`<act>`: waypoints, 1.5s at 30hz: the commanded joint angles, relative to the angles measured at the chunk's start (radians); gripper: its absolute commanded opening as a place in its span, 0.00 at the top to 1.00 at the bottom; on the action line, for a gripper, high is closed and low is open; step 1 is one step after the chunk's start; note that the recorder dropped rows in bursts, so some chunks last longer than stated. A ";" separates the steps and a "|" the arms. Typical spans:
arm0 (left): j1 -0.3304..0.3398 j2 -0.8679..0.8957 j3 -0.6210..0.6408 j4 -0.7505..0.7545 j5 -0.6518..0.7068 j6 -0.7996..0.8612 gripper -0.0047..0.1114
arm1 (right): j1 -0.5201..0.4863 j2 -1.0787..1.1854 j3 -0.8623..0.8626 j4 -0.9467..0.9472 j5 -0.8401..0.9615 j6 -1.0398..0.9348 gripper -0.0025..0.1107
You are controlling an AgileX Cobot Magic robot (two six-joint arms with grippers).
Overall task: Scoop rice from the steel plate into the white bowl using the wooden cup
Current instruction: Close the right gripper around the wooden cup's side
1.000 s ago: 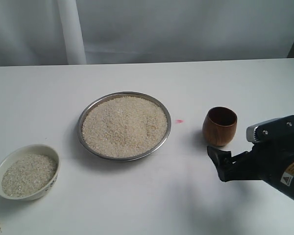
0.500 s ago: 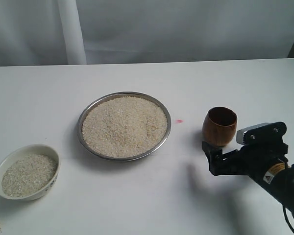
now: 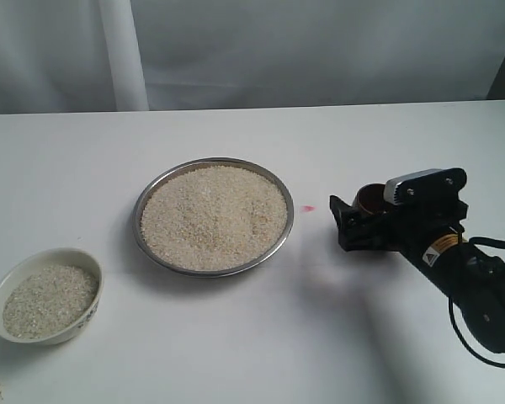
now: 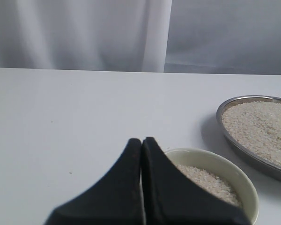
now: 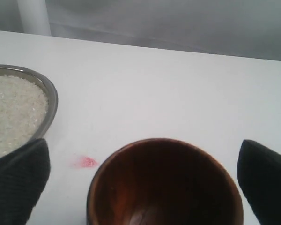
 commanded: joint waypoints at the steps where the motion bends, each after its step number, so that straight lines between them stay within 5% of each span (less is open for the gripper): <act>1: -0.005 -0.002 -0.005 -0.005 -0.007 -0.002 0.96 | -0.006 0.001 -0.009 0.005 0.013 -0.008 0.05; 45: -0.005 -0.002 -0.005 -0.005 -0.007 -0.002 0.96 | -0.006 0.106 -0.079 0.017 0.060 -0.031 0.10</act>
